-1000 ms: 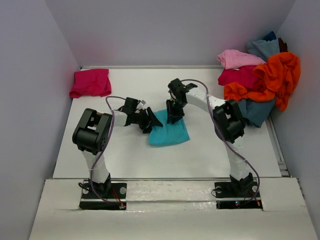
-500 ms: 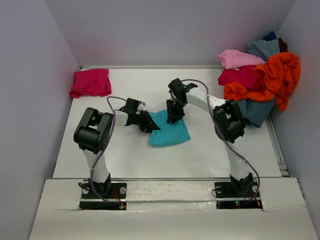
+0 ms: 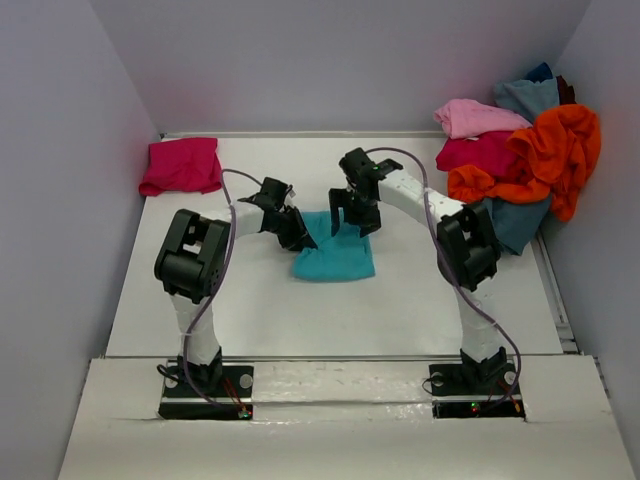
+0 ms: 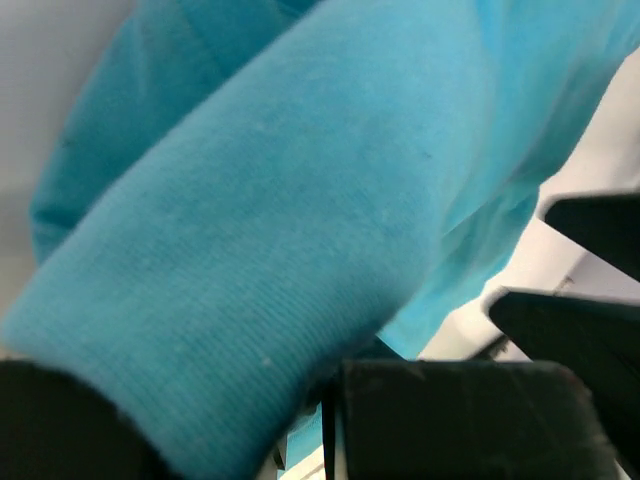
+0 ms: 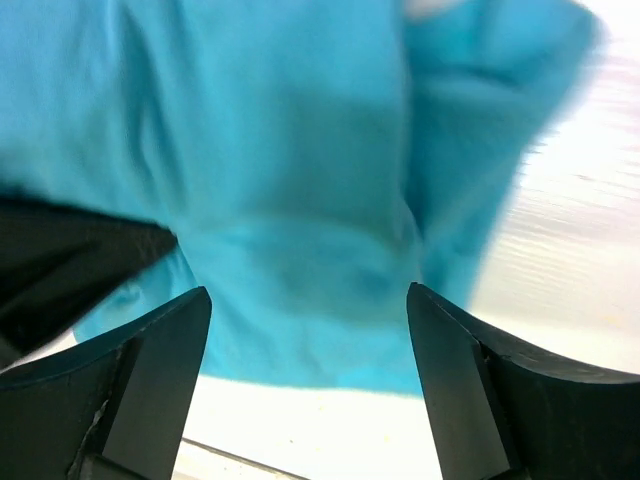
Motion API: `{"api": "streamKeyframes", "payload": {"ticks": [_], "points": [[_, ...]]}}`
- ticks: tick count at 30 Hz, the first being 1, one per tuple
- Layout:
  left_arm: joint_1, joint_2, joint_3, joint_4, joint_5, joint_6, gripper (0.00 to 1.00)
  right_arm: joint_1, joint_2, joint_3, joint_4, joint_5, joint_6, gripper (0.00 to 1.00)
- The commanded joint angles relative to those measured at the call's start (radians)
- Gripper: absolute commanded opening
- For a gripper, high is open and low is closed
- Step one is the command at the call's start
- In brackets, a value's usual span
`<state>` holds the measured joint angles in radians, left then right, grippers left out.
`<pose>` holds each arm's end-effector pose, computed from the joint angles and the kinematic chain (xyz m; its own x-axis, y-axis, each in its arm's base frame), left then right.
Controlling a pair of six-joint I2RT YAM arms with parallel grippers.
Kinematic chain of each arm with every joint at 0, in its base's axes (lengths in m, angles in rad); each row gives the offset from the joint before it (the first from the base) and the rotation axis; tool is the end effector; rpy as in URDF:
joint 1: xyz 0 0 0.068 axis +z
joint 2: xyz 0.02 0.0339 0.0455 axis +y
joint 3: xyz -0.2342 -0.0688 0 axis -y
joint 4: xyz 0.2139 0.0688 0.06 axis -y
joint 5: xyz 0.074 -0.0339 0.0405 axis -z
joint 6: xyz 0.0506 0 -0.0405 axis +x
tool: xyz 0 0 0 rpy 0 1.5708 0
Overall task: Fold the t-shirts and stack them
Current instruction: Neatly place the folded tshirt to the corner
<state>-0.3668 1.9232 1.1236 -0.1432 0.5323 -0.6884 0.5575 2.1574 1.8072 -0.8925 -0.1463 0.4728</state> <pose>0.3287 -0.1538 0.1266 -0.9565 -0.2189 -0.1928 -0.0263 0.7229 -0.6904 0.3450 0.2238 0.1741 -0.9717 -0.0749 -0.2240 -0.1357 0.9534 0.2696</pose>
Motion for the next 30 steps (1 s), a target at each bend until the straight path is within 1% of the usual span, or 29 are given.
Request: {"api": "streamKeyframes", "payload": {"ticks": [1, 2, 3, 5, 6, 7, 8, 9, 11, 12, 13, 14, 15, 20, 26, 30], "points": [[0.009, 0.051, 0.181, -0.163, -0.222, 0.11, 0.06, -0.034, -0.122, 0.089, -0.054, 0.142, 0.033, 0.86], [0.009, 0.065, 0.247, -0.194, -0.248, 0.119, 0.06, -0.047, -0.143, 0.09, -0.057, 0.142, 0.05, 0.86], [0.009, 0.071, 0.278, -0.215, -0.264, 0.137, 0.06, -0.047, -0.155, 0.087, -0.06, 0.181, 0.065, 0.86], [0.009, 0.082, 0.343, -0.243, -0.301, 0.164, 0.06, -0.047, -0.183, 0.075, -0.06, 0.204, 0.075, 0.86], [0.009, 0.089, 0.411, -0.26, -0.349, 0.177, 0.06, -0.056, -0.211, 0.064, -0.057, 0.215, 0.078, 0.86], [0.009, 0.097, 0.448, -0.28, -0.377, 0.193, 0.06, -0.056, -0.221, 0.051, -0.051, 0.22, 0.079, 0.86], [0.009, 0.117, 0.481, -0.318, -0.408, 0.226, 0.06, -0.056, -0.229, 0.026, -0.052, 0.218, 0.081, 0.86], [0.009, 0.128, 0.554, -0.34, -0.47, 0.24, 0.06, -0.056, -0.24, 0.015, -0.054, 0.215, 0.082, 0.86], [0.009, 0.167, 0.629, -0.401, -0.521, 0.277, 0.06, -0.056, -0.249, -0.029, -0.054, 0.203, 0.087, 0.86], [0.009, 0.18, 0.693, -0.418, -0.587, 0.282, 0.06, -0.056, -0.261, -0.046, -0.051, 0.192, 0.089, 0.86], [0.009, 0.191, 0.721, -0.432, -0.604, 0.286, 0.06, -0.056, -0.271, -0.064, -0.046, 0.188, 0.092, 0.86], [0.032, 0.213, 0.746, -0.455, -0.618, 0.29, 0.06, -0.056, -0.28, -0.081, -0.043, 0.186, 0.095, 0.86], [0.032, 0.226, 0.798, -0.467, -0.65, 0.285, 0.06, -0.056, -0.29, -0.118, -0.039, 0.186, 0.096, 0.86], [0.101, 0.296, 0.924, -0.539, -0.73, 0.286, 0.06, -0.056, -0.358, -0.198, -0.037, 0.191, 0.092, 0.86], [0.183, 0.376, 1.093, -0.579, -0.736, 0.288, 0.06, -0.056, -0.393, -0.246, -0.043, 0.175, 0.093, 0.86], [0.241, 0.416, 1.199, -0.573, -0.706, 0.288, 0.06, -0.056, -0.413, -0.288, -0.043, 0.171, 0.099, 0.86]]}}
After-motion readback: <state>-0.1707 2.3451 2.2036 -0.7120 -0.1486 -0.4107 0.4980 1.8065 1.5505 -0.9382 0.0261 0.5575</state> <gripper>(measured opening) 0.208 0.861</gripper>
